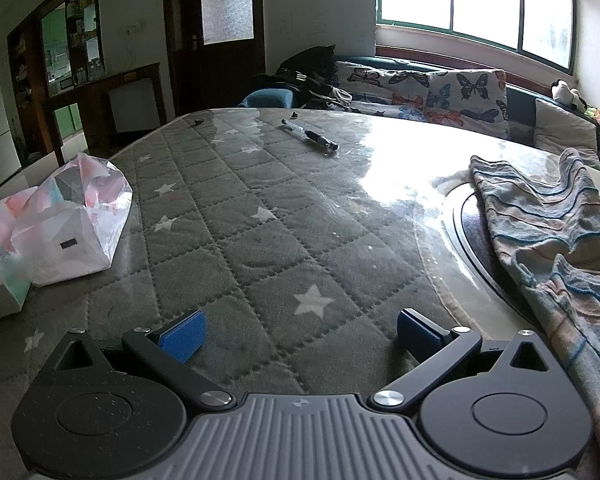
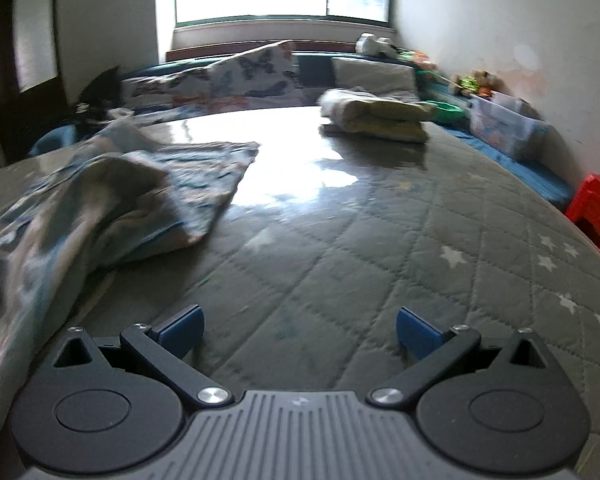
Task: Fold clothes
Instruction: 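Move both grippers toward the crumpled striped towel on the mattress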
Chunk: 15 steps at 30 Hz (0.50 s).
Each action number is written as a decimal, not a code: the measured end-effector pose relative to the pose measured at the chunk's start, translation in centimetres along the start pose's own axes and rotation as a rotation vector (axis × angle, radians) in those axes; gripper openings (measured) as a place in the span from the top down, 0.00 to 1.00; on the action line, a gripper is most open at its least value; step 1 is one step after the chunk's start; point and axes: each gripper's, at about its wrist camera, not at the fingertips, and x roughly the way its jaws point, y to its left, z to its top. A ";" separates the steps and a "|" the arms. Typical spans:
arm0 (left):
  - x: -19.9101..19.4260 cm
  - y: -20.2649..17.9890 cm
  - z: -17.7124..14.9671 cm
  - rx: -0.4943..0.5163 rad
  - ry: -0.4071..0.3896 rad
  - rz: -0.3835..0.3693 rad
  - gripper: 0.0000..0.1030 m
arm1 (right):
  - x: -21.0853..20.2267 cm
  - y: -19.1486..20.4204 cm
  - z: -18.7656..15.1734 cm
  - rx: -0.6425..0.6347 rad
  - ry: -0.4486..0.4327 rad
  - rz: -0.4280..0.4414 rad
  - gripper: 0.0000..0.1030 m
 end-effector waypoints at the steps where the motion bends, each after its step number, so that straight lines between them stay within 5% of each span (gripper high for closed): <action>1: 0.0 -0.2 0.0 0.001 0.000 -0.003 0.00 | 0.0 -0.1 0.1 -0.004 0.001 0.001 0.00; 6: -1.5 -2.7 -1.7 0.018 -0.064 0.013 0.00 | 0.1 1.8 0.3 -0.064 0.005 -0.033 0.00; 15: -4.1 -4.4 -3.6 0.042 -0.024 -0.013 0.00 | -2.7 5.1 -2.8 -0.107 -0.040 0.024 0.00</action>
